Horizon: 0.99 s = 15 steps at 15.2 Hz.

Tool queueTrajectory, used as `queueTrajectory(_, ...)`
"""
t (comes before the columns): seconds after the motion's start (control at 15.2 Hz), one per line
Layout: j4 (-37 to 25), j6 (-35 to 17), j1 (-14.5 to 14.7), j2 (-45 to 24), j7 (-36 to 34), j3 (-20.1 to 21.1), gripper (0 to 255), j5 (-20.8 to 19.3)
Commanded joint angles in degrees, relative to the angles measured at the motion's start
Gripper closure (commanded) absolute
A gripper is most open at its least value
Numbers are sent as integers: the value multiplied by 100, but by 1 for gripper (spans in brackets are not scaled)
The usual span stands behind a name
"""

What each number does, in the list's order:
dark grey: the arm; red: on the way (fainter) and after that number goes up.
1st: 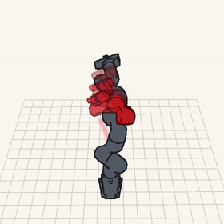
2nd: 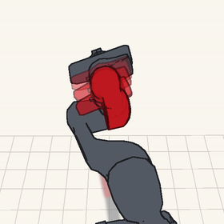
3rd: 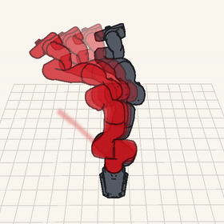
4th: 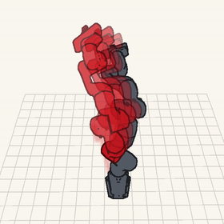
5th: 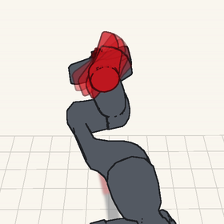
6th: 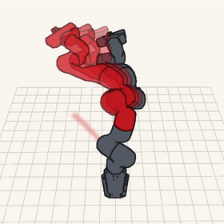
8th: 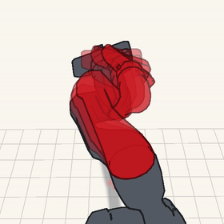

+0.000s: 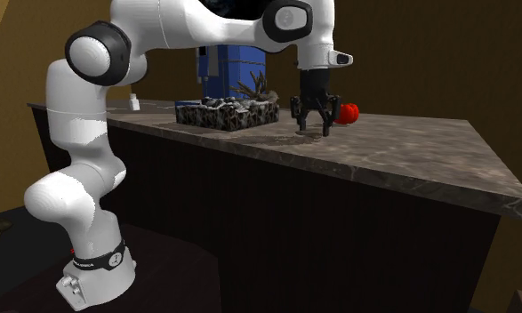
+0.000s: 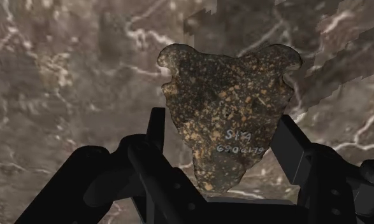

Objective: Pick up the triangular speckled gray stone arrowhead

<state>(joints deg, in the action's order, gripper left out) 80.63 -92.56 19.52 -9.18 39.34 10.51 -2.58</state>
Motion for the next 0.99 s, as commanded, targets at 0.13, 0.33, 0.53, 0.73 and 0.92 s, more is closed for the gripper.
queueTrajectory(0.13, -442, 338, 21, -109, -8, 8, 255, -22)
queueTrajectory(0.33, -837, 622, 41, -222, -14, 14, 255, -45)
queueTrajectory(0.53, -1278, 924, 68, -363, -21, 20, 255, -75)
queueTrajectory(0.73, -1781, 1252, 104, -541, -30, 27, 255, -114)
queueTrajectory(0.92, -1994, 1386, 122, -620, -33, 30, 255, -131)
